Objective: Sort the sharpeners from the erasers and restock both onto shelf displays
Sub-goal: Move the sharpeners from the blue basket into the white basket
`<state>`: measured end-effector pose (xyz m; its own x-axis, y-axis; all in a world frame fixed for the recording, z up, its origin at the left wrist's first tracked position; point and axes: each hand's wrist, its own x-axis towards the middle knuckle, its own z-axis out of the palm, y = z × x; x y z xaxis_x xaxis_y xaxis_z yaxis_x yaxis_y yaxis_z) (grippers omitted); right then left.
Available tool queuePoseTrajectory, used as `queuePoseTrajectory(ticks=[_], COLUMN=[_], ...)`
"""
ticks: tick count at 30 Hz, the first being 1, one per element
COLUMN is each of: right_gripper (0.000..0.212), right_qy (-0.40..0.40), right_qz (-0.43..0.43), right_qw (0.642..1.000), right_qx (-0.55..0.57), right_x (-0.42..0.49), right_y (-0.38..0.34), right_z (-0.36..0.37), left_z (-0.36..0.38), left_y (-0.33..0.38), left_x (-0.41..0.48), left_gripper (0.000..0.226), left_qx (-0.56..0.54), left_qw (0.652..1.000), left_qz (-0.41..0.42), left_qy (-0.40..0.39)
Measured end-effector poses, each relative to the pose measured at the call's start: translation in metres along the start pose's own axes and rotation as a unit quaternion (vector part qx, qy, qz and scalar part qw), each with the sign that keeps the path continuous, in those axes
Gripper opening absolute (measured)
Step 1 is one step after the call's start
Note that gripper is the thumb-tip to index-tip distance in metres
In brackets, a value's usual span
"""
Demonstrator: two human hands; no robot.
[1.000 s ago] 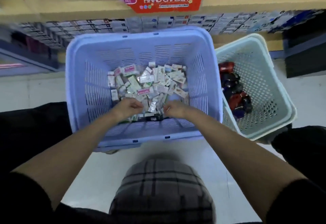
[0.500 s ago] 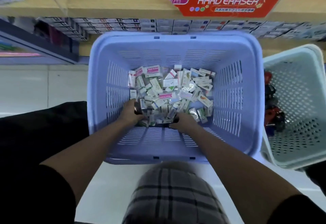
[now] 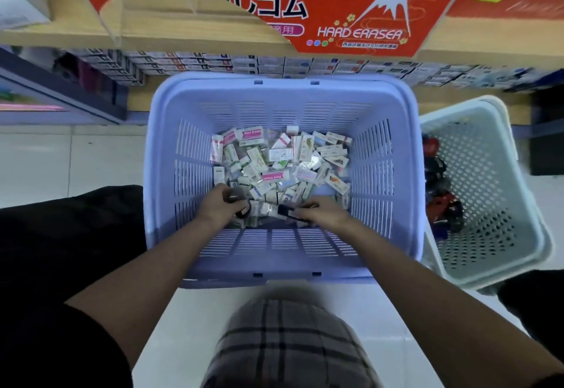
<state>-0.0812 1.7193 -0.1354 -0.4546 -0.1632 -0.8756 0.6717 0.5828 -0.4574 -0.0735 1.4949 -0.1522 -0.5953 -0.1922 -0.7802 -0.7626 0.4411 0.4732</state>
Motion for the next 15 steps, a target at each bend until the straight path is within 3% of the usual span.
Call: queuePoseTrajectory(ticks=[2, 4, 10, 15], right_gripper=[0.023, 0.029, 0.024, 0.008], right_qy=[0.025, 0.064, 0.186, 0.344], right_qz=[-0.019, -0.053, -0.178, -0.167], right_qw=[0.995, 0.989, 0.942, 0.871], right_qx=[0.092, 0.124, 0.217, 0.307], right_x=[-0.017, -0.037, -0.120, -0.165], right_y=[-0.009, -0.018, -0.007, 0.049], right_z=[-0.006, -0.014, -0.059, -0.115], left_z=[-0.008, -0.013, 0.003, 0.075], left_y=[0.016, 0.038, 0.127, 0.186], left_x=[-0.016, -0.035, -0.082, -0.111], left_gripper=[0.029, 0.023, 0.032, 0.025], left_qx=[-0.107, -0.139, -0.103, -0.069], left_qw=[0.994, 0.987, 0.960, 0.944], left_qz=[-0.008, 0.026, 0.185, 0.268], left_qy=[-0.032, -0.083, -0.183, -0.178])
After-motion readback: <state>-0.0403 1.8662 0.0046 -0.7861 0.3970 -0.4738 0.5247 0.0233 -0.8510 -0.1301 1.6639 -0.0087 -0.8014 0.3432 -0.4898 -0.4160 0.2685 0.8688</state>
